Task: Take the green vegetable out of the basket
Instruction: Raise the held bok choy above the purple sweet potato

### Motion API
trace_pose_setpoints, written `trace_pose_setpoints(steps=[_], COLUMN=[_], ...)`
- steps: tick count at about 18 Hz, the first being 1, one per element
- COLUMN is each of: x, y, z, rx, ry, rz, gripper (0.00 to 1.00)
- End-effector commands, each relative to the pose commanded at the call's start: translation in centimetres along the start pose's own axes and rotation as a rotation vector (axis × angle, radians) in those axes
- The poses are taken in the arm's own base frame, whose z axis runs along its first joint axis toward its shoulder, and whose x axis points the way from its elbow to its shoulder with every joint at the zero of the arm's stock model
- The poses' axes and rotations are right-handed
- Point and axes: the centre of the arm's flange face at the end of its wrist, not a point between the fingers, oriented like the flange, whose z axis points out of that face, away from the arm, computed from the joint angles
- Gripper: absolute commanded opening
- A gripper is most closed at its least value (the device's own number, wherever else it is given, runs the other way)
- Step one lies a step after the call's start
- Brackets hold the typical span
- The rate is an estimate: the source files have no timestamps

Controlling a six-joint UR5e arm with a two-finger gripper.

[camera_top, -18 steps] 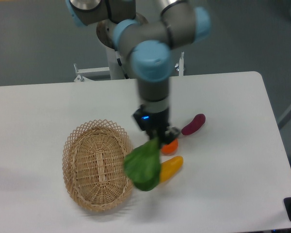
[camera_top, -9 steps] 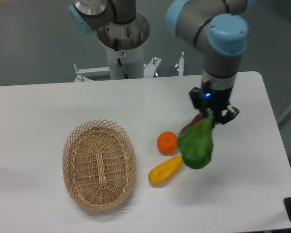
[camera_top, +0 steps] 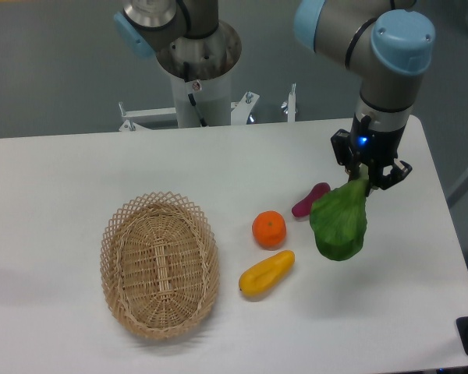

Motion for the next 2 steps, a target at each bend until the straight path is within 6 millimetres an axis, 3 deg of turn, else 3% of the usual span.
trace_pose_setpoints(steps=[2], x=[0.03], y=[-0.02], z=[-0.10], rx=[0.002], ry=[-0.001], rz=[0.000], gripper=[0.33])
